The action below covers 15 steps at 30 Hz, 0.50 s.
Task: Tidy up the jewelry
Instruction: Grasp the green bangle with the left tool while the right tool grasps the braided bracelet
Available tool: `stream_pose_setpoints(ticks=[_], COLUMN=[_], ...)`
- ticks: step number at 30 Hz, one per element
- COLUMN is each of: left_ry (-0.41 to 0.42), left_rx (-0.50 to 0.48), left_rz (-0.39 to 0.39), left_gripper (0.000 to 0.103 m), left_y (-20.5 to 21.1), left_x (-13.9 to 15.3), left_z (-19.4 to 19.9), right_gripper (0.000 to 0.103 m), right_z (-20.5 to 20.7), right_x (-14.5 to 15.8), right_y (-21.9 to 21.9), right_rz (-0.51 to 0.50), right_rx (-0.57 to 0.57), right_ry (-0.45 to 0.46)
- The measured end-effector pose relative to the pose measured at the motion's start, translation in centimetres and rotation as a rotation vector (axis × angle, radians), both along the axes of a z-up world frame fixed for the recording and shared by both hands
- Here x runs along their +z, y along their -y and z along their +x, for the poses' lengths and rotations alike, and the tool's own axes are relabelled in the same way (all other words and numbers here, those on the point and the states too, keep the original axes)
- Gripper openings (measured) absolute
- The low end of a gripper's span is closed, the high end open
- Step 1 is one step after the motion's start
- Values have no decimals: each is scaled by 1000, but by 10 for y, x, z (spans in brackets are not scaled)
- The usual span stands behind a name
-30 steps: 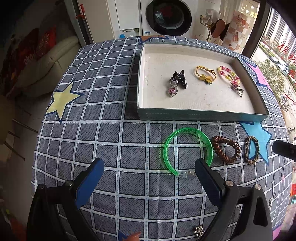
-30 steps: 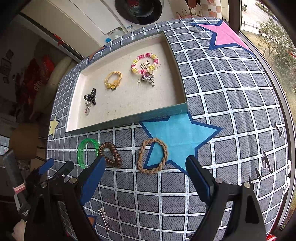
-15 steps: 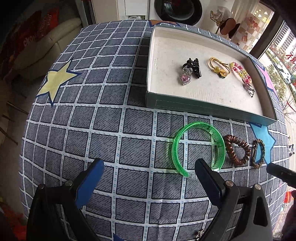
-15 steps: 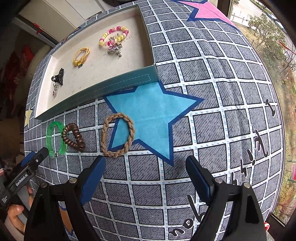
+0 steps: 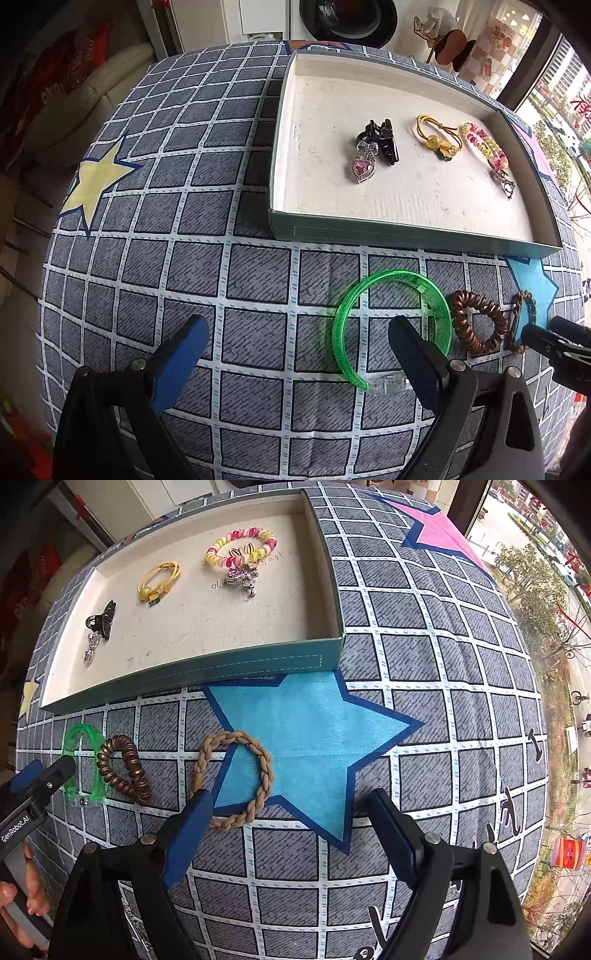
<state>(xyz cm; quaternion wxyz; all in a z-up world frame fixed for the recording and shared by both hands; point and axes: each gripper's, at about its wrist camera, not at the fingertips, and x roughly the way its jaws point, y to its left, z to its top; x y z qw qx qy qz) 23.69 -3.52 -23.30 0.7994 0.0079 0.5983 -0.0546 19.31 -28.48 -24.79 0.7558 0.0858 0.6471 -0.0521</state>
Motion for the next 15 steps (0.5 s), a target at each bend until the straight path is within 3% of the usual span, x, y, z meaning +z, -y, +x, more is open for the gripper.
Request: stream_pose_setpoints(ticks=[2,7,12,13,15], left_ry=[-10,-12,17,19,23], left_rx=[-7,-26,-112,-127,-148], left_rz=[0,10,13,12,3], left_gripper=[94,90,62,59,42], left_y=[3,16,45,50,57], left_x=[-3,-8,-5,-5,-4], left_z=[2,7,4,4,4], right_gripper=[76,61,53,49,39], right_z=[2,18,18,14,11], right_x=[1,-1,-1,-1,2], right_y=[-4,-36,-44,-45,-45], right_rz=[-32,-91,-90,-91,-95], right_rx=[14,79,100,108,129], right_ry=[7,23,32,35,40])
